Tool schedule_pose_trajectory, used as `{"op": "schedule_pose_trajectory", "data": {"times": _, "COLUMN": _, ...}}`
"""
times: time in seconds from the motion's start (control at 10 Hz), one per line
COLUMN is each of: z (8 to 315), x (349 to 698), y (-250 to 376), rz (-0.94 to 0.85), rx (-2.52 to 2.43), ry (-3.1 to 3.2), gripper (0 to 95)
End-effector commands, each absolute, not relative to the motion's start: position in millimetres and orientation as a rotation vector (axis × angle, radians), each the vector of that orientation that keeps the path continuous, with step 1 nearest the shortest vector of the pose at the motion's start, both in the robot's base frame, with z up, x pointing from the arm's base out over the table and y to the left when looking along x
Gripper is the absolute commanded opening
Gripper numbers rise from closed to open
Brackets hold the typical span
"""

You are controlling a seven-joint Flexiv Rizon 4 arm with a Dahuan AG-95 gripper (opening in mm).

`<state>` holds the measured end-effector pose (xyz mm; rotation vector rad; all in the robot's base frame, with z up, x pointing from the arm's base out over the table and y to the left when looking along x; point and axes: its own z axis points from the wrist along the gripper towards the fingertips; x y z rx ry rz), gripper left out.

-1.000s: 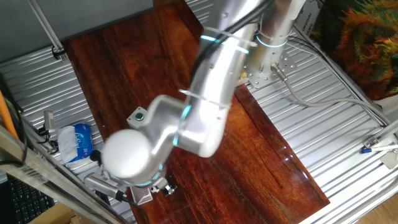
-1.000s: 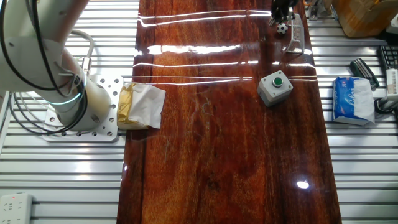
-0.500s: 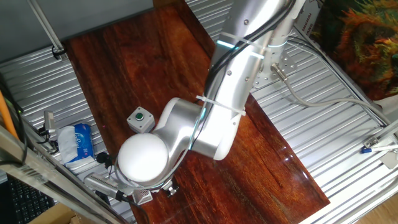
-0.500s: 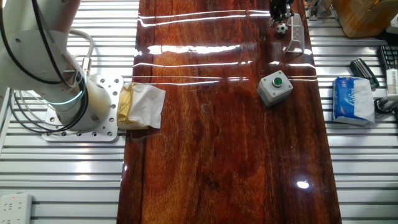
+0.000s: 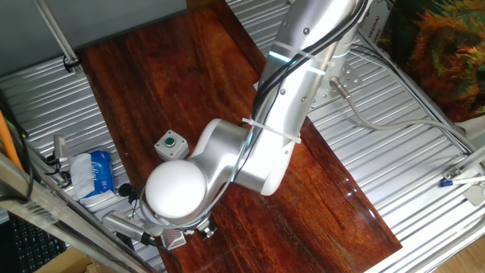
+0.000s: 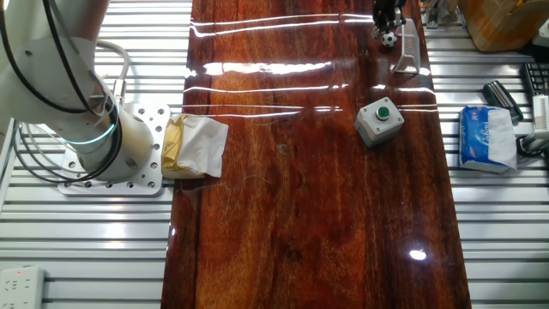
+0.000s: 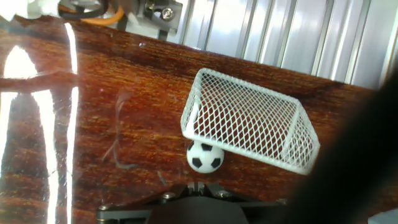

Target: Push the soccer ball into the goal

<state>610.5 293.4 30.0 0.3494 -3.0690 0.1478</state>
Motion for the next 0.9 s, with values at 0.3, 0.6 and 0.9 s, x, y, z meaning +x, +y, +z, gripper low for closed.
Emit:
{"op": "schedule_pose_trajectory", "data": {"times": 0.3, "z": 28.2, "x": 619.0, "y": 290.7, "rz": 0.132, "rx": 0.363, "ry": -3.115, "gripper": 0.0}}
{"op": "schedule_pose_trajectory", "data": {"times": 0.6, "z": 40.1, "x": 640.1, "y": 294.8, "rz": 0.104, "rx": 0.343, "ry": -3.127, "gripper": 0.0}}
{"op": "schedule_pose_trajectory", "data": {"times": 0.9, "z": 46.1, "x": 654.5, "y": 297.0, "rz": 0.088, "rx": 0.333, "ry": -3.122, "gripper": 0.0}}
